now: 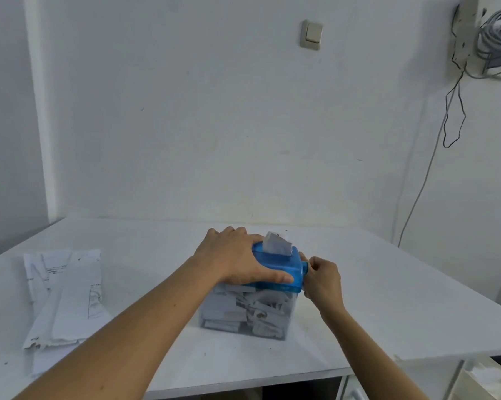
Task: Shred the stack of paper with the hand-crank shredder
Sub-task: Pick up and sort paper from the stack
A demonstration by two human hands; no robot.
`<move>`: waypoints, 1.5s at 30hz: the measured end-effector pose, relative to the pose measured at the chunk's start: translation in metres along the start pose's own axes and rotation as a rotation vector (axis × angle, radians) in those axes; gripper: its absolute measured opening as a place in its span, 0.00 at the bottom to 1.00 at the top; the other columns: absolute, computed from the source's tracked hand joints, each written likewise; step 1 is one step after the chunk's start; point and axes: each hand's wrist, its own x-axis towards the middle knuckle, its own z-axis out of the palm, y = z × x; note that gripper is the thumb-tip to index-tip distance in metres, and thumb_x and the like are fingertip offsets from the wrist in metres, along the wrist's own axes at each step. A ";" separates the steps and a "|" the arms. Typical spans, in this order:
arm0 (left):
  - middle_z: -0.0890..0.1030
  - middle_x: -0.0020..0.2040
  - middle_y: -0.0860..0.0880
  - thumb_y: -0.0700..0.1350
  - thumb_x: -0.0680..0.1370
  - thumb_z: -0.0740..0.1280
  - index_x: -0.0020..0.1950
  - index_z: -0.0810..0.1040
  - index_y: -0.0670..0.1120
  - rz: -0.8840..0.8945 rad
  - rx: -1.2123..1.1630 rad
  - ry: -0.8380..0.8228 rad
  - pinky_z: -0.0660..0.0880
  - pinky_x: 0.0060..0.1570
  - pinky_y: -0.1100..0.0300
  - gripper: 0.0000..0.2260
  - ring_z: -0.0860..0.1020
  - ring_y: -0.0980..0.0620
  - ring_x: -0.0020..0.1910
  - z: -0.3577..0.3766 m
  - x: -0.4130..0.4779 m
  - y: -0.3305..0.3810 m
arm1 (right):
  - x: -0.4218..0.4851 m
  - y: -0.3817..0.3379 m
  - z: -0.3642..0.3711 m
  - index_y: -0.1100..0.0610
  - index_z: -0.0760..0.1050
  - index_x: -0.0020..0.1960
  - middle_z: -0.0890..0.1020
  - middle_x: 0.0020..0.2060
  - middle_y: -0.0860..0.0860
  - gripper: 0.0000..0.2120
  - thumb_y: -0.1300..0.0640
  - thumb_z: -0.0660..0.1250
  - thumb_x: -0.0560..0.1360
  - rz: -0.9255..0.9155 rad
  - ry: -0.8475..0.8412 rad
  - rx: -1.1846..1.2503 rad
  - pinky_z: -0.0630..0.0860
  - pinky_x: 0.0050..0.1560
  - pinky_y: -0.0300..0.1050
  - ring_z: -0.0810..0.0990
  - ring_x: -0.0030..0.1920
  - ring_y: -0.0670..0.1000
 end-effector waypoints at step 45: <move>0.73 0.64 0.56 0.85 0.63 0.55 0.78 0.64 0.60 -0.014 0.004 -0.027 0.65 0.66 0.49 0.49 0.70 0.52 0.63 -0.001 0.007 -0.003 | 0.018 -0.004 0.011 0.60 0.76 0.43 0.75 0.30 0.53 0.12 0.54 0.61 0.80 0.240 -0.275 0.247 0.67 0.25 0.39 0.69 0.26 0.47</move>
